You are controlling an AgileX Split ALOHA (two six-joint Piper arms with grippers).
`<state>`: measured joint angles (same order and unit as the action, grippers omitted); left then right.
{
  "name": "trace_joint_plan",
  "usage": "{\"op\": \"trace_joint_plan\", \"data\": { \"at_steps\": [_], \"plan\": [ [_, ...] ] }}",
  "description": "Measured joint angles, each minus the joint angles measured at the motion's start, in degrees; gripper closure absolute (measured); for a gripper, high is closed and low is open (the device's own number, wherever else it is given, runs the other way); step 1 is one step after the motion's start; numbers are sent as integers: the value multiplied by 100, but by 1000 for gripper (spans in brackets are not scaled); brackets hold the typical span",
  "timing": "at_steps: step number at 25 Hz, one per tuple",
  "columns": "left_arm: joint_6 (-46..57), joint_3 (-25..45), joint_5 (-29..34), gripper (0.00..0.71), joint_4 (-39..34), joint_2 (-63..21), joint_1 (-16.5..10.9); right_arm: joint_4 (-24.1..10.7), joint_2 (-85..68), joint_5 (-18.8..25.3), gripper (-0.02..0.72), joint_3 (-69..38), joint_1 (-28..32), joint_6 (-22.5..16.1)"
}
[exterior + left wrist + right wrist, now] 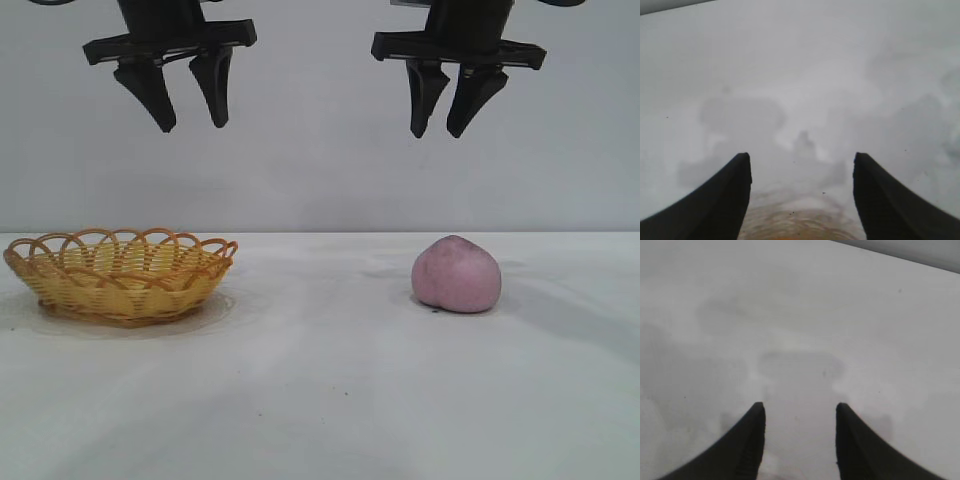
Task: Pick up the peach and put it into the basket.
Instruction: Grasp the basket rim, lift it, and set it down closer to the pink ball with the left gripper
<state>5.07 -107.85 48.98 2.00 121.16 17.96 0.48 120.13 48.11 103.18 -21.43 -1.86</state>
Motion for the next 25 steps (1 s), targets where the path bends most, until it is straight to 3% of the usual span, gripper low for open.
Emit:
{"op": "trace_joint_plan", "data": {
  "at_steps": [12, 14, 18, 20, 25],
  "plan": [
    [-227, 0, 261, 277, 47, 0, -69, 0, 0, 42, 381, 0, 0, 0],
    [-625, 0, 627, 277, 301, 0, -268, 0, 0, 111, 381, 0, 0, 0],
    [-1912, -23, 1595, 277, 1198, 12, -1026, 0, 0, 150, 381, 0, 0, 0],
    [-2379, -23, 1964, 277, 1282, 87, -1305, 0, 0, 150, 381, 0, 0, 0],
    [-2676, 324, 2062, 277, 1335, 357, -1451, 25, 0, 185, 381, 0, 0, 0]
  ]
}}
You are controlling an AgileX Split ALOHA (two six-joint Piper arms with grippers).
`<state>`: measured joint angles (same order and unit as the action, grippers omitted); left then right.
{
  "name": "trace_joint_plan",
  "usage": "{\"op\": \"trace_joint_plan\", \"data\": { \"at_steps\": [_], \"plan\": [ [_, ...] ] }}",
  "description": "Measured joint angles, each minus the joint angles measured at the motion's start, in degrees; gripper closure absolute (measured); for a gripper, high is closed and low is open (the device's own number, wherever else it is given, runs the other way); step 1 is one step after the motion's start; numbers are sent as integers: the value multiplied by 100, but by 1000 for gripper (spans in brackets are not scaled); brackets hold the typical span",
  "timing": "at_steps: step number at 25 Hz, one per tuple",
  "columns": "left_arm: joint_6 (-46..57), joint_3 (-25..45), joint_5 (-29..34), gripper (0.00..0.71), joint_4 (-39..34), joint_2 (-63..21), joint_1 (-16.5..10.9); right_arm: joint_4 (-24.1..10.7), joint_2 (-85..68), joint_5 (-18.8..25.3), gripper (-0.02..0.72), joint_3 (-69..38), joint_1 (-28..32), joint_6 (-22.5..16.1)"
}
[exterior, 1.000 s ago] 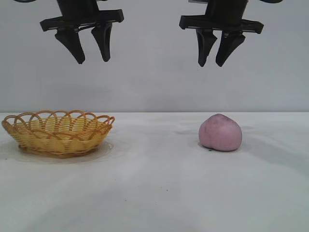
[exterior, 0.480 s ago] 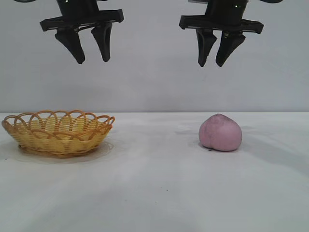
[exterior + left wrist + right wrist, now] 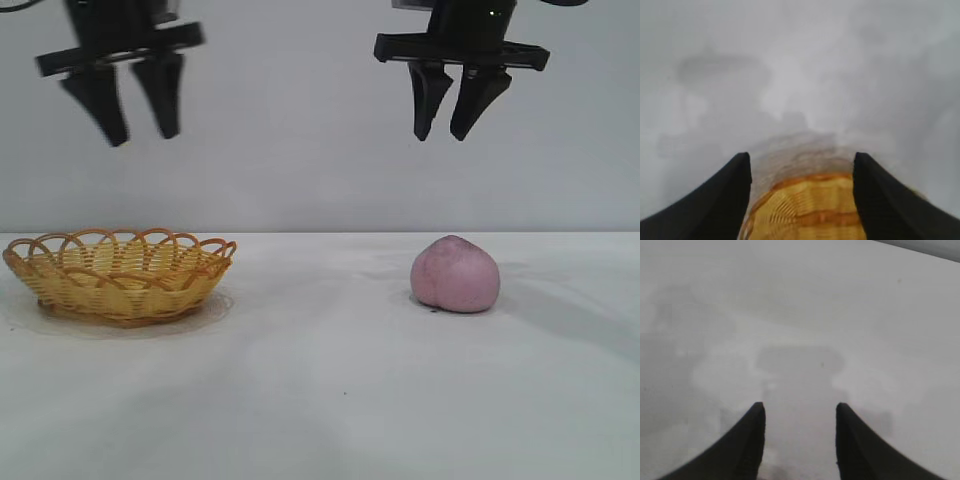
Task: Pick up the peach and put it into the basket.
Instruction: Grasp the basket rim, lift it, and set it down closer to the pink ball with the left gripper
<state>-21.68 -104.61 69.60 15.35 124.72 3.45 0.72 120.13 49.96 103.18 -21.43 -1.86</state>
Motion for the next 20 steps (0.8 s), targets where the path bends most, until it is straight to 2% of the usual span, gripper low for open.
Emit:
{"op": "trace_joint_plan", "data": {
  "at_steps": [12, 16, 18, 20],
  "plan": [
    [-30, 134, 28, 277, -146, 543, 0, 8, 0, 11, 381, 0, 0, 0],
    [-44, 431, 3, 423, -90, 592, 0, 8, 0, 11, 381, 4, 0, 0],
    [-49, 597, 3, 572, -19, 603, 0, 8, 0, 11, 381, 13, 0, 0],
    [-49, 685, -32, 651, 174, 567, 0, 8, 0, 11, 381, 13, 0, 0]
  ]
}}
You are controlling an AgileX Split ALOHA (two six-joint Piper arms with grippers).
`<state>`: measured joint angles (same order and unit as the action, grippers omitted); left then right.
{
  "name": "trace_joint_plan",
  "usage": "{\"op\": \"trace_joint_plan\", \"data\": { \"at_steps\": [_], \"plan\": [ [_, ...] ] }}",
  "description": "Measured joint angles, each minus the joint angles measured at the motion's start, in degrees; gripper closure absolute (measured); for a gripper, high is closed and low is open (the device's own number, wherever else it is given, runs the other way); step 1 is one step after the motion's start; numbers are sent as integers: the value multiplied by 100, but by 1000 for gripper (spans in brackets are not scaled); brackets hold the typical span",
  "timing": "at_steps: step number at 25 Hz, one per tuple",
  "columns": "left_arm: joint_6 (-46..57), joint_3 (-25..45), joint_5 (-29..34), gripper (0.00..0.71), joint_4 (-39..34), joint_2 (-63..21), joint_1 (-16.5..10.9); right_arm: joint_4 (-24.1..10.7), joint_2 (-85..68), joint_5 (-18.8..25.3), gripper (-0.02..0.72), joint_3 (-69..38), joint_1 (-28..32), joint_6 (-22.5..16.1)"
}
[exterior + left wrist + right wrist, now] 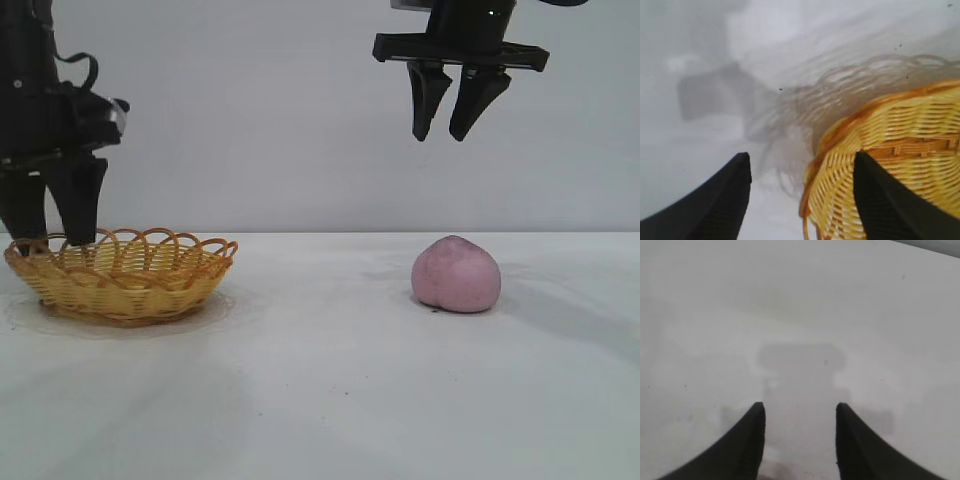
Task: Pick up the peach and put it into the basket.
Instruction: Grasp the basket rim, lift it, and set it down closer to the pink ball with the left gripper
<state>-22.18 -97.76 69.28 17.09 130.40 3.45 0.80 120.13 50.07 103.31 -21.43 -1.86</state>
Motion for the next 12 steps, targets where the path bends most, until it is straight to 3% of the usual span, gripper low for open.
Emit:
{"op": "trace_joint_plan", "data": {
  "at_steps": [3, 4, 6, 12],
  "plan": [
    [-15, 273, -76, 647, 380, -178, 0, 0, 0, 12, 381, 0, 0, 0],
    [-57, 429, -123, 710, 559, -275, 0, -12, 0, 25, 381, 0, 0, 0],
    [-88, 701, -299, 710, 893, -589, 0, -12, 0, 34, 381, 0, 0, 0],
    [-406, 2424, -1531, 710, 2334, -1747, 0, -24, 0, 48, 381, 0, 0, 0]
  ]
}}
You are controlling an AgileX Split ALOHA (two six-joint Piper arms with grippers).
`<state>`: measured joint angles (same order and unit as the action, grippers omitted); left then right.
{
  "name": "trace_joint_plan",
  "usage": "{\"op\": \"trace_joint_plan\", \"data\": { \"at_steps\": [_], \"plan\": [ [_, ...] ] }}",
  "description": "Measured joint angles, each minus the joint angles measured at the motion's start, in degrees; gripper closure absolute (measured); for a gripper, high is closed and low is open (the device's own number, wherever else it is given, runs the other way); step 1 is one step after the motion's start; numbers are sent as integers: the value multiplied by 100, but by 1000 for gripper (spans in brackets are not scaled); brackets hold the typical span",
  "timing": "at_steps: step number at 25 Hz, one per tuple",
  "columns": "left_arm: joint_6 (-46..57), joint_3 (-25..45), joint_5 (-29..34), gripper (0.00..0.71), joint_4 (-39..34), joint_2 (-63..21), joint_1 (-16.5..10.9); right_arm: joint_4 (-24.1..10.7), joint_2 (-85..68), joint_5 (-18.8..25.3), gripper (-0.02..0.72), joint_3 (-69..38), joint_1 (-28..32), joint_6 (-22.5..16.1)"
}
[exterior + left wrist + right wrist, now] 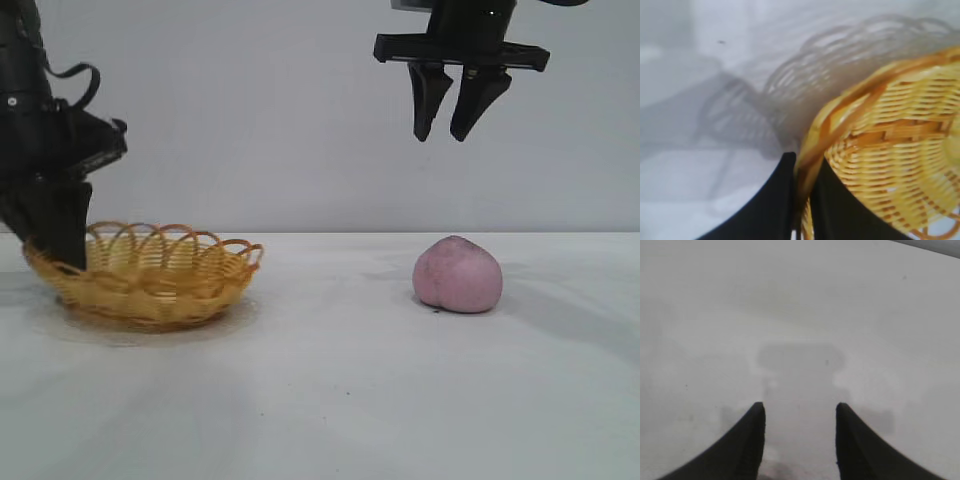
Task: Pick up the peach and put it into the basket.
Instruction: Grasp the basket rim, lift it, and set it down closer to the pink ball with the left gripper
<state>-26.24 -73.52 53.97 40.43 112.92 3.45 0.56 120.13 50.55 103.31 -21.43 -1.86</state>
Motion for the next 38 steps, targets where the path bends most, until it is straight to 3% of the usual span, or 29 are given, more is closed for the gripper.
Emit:
{"op": "trace_joint_plan", "data": {
  "at_steps": [3, 6, 11, 23, 24, 26, 29, 32, 35, 36, 38],
  "plan": [
    [-484, 953, -453, 710, 1202, -417, 27, 0, 0, 13, 381, 0, 0, 0],
    [-702, 1609, -770, 710, 1791, -532, 103, 0, 0, 33, 381, 0, 0, 0],
    [-848, 2220, -974, 710, 1869, -532, 163, 0, 0, 46, 381, 0, 0, 0],
    [-801, 2250, -1059, 710, 1352, -553, 163, 102, 0, 36, 381, 0, 0, 0],
    [-751, 2250, -1052, 647, 1326, -553, 163, 115, 0, 36, 381, 0, 0, 0],
    [-694, 2250, -1052, 647, 1252, -553, 163, 127, 0, 36, 381, 0, 0, 0],
    [-671, 2250, -1038, 462, 1252, -553, 163, 127, 0, 36, 381, 0, 0, 11],
    [-671, 2250, -1005, 344, 1252, -553, 163, 127, 0, 36, 381, 0, 0, 11],
    [-671, 2250, -945, 355, 1242, -579, 140, 138, 0, 36, 381, 0, 0, 11],
    [-671, 2260, -936, 314, 1214, -625, 81, 138, 0, 36, 381, 0, 0, 11],
    [-671, 2260, -936, 329, 1116, -726, -66, 138, 0, 36, 381, 0, 0, 22]
  ]
}}
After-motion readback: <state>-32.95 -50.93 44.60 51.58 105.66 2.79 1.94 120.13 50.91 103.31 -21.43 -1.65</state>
